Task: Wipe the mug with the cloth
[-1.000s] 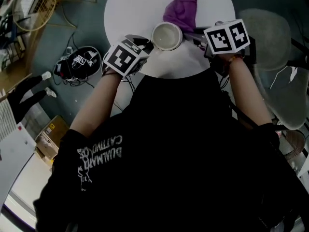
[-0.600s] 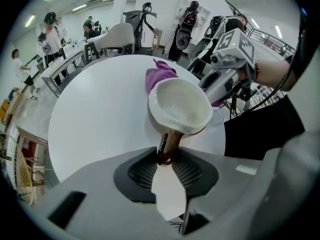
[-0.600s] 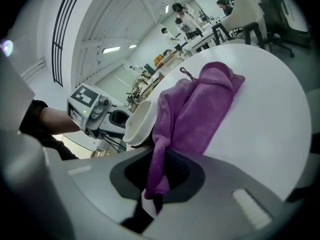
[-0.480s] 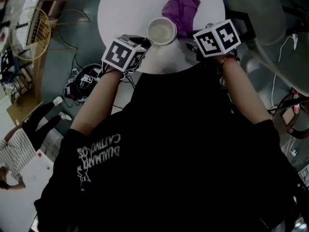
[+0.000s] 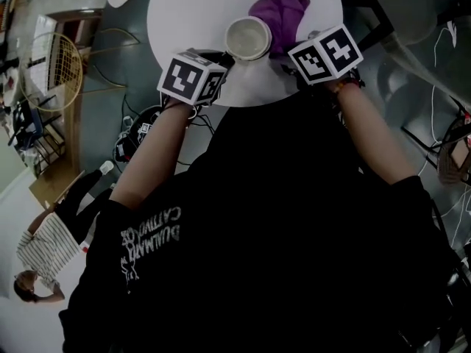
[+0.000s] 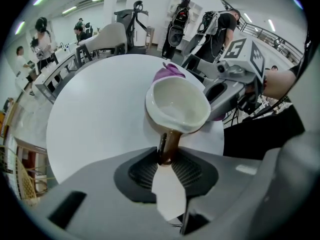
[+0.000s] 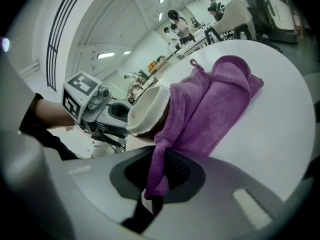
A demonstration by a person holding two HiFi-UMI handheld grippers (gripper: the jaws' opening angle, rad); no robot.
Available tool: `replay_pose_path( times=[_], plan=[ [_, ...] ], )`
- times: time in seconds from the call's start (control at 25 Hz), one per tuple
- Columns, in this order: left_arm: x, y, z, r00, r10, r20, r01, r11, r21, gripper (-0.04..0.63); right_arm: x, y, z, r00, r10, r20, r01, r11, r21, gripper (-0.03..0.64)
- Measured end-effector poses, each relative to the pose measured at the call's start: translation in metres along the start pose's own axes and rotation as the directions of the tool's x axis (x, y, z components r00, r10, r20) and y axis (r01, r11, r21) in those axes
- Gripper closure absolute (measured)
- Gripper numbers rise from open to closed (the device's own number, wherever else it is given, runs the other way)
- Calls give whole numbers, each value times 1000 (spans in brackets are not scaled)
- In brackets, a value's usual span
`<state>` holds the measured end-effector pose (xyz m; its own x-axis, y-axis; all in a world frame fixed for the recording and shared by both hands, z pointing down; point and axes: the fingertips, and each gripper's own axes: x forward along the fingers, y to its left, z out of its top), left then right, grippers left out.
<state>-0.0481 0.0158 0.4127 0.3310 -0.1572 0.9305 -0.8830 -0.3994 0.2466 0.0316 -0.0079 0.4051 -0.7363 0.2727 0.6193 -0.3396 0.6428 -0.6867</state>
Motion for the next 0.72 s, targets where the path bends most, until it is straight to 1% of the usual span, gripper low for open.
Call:
replay_pose_path(
  times=[0.12,0.24,0.36,0.56,0.72],
  plan=[
    [0,0,-2,1000,-2,-7,3,1000,28,512,3,3,0,1000,-12,16,12,1000,2,594],
    [1,0,-3,1000,-3,-30,5,998,57,514,4,4,1,999,-23,36,23,1000,13,594],
    [0,-1,-6,999,8,-44,-4,996,90,520,5,8,2,997,-31,66,29,999,27,594],
    [3,-5,-9,999,24,-44,-18,991,130,528,6,15,-4,994,-24,107,19,999,46,592],
    [4,-10,-11,999,20,-50,-11,986,164,529,5,19,-10,990,-23,136,13,997,75,594]
  ],
)
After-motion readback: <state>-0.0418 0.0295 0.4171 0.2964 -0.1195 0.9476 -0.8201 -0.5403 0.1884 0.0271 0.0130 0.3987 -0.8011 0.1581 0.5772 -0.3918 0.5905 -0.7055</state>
